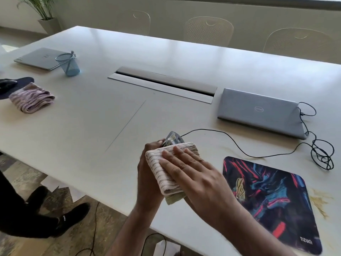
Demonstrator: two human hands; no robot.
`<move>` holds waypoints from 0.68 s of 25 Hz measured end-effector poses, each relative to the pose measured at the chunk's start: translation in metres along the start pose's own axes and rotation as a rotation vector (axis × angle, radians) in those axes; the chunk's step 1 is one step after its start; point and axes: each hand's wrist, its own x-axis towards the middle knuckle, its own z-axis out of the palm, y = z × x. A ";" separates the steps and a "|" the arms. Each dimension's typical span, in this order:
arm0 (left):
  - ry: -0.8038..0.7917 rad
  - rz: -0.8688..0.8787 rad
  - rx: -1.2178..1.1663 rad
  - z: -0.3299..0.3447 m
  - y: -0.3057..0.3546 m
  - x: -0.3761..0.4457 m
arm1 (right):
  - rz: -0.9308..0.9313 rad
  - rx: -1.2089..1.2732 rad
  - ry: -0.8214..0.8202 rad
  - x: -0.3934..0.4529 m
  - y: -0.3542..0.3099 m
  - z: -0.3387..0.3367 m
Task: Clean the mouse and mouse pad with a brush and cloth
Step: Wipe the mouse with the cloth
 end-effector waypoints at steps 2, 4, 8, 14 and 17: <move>-0.008 0.029 0.023 -0.002 0.000 0.001 | 0.024 -0.022 0.012 0.000 -0.003 0.006; 0.015 0.055 0.077 -0.003 -0.004 0.001 | 0.084 -0.032 0.035 0.002 -0.007 0.011; 0.044 0.179 0.255 -0.007 -0.011 0.004 | 0.163 -0.060 0.079 0.010 -0.013 0.011; 0.084 0.237 0.405 -0.003 -0.012 0.002 | 0.255 -0.138 0.041 0.025 -0.017 0.006; 0.090 0.224 0.385 -0.005 -0.012 0.003 | 0.290 -0.161 0.017 0.031 -0.019 0.007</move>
